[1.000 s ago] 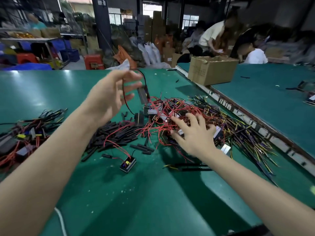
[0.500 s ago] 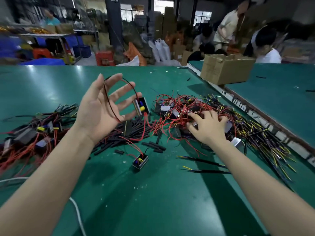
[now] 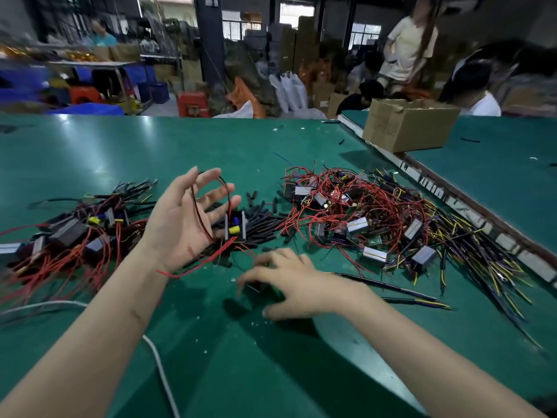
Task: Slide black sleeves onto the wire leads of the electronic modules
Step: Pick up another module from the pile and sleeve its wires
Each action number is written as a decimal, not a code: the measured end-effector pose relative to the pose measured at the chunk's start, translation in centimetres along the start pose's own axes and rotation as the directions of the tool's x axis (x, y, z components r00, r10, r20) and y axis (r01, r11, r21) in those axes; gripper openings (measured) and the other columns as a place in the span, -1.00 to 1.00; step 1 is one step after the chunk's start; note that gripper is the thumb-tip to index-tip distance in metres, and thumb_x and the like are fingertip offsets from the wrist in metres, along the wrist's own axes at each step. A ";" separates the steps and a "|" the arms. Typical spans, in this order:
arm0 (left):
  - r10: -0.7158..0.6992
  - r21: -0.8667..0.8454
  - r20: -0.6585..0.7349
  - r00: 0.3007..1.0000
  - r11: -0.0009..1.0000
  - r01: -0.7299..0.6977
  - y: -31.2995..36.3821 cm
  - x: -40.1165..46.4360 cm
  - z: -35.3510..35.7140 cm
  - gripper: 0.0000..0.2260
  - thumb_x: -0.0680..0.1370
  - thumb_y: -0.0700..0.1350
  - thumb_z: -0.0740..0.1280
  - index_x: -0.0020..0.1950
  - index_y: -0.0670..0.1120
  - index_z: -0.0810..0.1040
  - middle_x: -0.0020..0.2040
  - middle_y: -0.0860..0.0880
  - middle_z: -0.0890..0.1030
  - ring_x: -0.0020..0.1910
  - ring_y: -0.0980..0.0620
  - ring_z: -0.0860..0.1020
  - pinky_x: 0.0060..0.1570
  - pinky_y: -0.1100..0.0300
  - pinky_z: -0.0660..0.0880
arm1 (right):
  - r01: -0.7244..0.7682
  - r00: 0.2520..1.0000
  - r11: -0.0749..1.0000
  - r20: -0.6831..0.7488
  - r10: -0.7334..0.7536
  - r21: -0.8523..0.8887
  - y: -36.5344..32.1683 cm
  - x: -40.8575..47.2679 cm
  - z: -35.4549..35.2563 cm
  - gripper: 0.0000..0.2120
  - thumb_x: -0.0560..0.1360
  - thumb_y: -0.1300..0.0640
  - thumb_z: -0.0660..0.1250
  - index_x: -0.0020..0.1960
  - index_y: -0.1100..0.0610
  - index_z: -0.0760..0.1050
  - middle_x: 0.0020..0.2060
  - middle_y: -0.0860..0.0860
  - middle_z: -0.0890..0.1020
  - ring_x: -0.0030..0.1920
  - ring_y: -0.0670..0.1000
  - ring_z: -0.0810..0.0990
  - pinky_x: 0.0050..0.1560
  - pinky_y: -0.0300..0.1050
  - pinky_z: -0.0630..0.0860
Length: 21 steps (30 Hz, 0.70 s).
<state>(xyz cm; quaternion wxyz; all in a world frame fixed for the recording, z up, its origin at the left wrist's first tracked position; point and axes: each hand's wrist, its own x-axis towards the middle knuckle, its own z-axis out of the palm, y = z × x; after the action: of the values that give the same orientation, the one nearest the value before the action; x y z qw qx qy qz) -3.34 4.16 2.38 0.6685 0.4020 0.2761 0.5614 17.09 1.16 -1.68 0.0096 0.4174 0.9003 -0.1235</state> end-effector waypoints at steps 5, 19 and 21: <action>-0.053 -0.093 0.010 0.999 0.994 0.054 -0.7 -0.5 -1.0 -0.73 0.43 0.11 0.28 0.00 -0.03 0.57 -0.10 -0.07 0.63 -0.19 -0.02 0.64 0.05 -0.15 0.52 | 0.004 0.975 0.992 -0.220 -0.033 -0.129 0.5 0.2 0.7 -0.75 0.53 -0.11 0.28 0.16 -0.06 0.51 0.11 -0.01 0.45 0.21 0.06 0.32 0.14 0.02 0.23; -0.271 0.262 0.003 0.963 0.929 0.261 -6.3 -0.8 2.8 -0.76 0.59 -0.15 0.15 0.04 0.01 0.61 0.09 0.02 0.67 0.09 0.03 0.63 -0.01 0.09 0.53 | -0.700 0.687 0.707 -0.365 0.629 -0.100 6.0 1.8 -5.0 -0.54 0.54 -0.02 0.26 0.40 -0.22 0.28 0.33 0.12 0.35 0.34 0.23 0.28 0.25 0.21 0.20; -0.267 0.363 -0.017 0.964 0.896 0.254 -6.4 -0.6 3.2 -0.69 0.63 -0.12 0.09 0.01 0.05 0.64 0.05 0.08 0.68 0.08 0.09 0.62 0.11 0.09 0.46 | -0.636 0.734 0.771 -0.285 0.616 0.029 5.6 1.9 -4.5 -0.53 0.51 -0.19 0.26 0.40 -0.29 0.26 0.41 0.08 0.29 0.40 0.20 0.19 0.30 0.24 0.15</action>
<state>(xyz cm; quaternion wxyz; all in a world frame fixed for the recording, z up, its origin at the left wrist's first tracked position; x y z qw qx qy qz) 2.54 2.55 -1.45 0.6564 0.4870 0.4150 0.3996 20.47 7.05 1.29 -0.0611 0.7082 0.7031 -0.0213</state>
